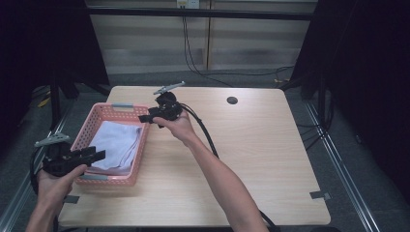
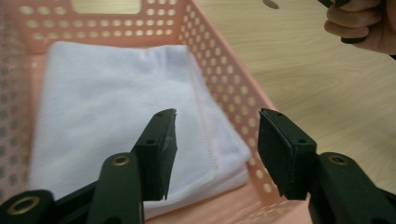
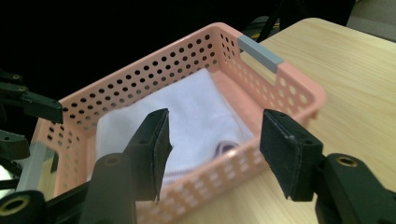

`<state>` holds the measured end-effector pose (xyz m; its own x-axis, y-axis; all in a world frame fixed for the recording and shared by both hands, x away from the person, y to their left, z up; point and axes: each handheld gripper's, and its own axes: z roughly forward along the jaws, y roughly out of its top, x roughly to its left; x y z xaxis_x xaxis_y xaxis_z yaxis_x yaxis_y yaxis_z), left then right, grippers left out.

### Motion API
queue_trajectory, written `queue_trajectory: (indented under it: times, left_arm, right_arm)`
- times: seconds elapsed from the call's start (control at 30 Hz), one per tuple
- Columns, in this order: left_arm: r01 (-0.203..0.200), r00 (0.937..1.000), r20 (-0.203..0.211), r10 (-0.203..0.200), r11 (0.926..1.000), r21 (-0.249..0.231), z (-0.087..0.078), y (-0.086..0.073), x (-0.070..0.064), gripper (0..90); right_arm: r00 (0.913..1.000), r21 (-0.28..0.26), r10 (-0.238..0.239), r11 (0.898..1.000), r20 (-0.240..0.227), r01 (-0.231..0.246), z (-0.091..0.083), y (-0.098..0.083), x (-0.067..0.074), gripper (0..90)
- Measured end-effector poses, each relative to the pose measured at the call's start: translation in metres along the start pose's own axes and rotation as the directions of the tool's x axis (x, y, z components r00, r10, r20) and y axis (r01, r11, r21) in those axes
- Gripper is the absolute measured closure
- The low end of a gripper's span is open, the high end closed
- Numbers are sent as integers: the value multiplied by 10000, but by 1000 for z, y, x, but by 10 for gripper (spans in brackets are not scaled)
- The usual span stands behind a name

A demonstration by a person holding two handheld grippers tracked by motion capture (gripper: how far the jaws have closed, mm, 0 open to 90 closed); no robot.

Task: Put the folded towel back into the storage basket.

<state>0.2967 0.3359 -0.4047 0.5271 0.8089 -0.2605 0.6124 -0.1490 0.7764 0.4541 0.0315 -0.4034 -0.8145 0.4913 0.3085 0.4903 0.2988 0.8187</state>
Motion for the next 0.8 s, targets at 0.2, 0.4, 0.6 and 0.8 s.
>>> queue_trajectory:
  times: [0.2,0.4,0.6,0.8]
  left_arm:
    - [-361,9993,109,360,9993,76,17,7,-30,423]
    - [-812,9963,283,809,9967,85,35,14,-61,399]
    - [-1147,9919,535,1150,9934,-89,53,15,-89,337]
    - [-1218,9882,951,1202,9925,106,73,12,-102,270]
  right_arm:
    - [9995,-210,-46,9998,305,53,-37,-15,-10,403]
    - [9968,-230,-238,9994,758,256,-80,-35,-13,388]
    - [9892,-321,-289,9989,1439,338,-121,-49,-21,374]
    - [9840,-374,-215,9989,1769,286,-158,-69,-27,369]
